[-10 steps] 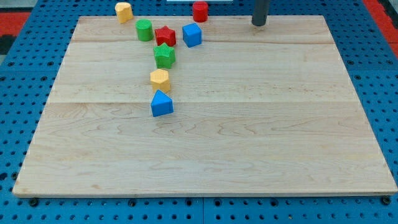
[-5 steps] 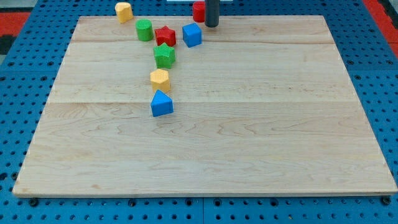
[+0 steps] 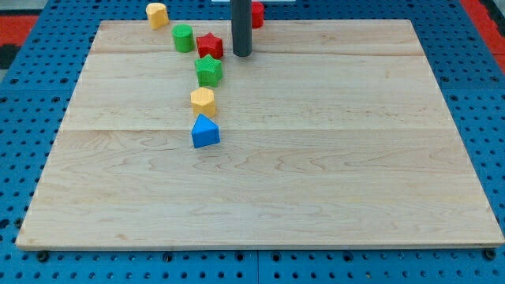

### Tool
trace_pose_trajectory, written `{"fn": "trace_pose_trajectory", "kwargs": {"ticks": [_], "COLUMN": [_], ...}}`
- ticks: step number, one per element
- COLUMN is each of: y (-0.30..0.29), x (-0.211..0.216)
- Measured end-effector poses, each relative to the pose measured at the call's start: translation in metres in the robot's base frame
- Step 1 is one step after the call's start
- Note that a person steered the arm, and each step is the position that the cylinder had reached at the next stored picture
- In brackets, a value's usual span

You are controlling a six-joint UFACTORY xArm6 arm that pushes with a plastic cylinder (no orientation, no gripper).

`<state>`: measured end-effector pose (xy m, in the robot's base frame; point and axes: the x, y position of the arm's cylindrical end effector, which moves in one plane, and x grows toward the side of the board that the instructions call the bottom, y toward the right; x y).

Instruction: Push the blue cube a bit right

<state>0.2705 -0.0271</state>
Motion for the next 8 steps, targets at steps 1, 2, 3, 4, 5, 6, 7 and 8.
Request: {"fn": "trace_pose_trajectory", "kwargs": {"ticks": [1,2,3,4,5,6,7,8], "y": [-0.040,-0.035,0.025,0.065,0.008,-0.013,0.041,0.116], "x": [-0.005,-0.017,-0.019,-0.019,-0.010,-0.030,-0.038,-0.048]}}
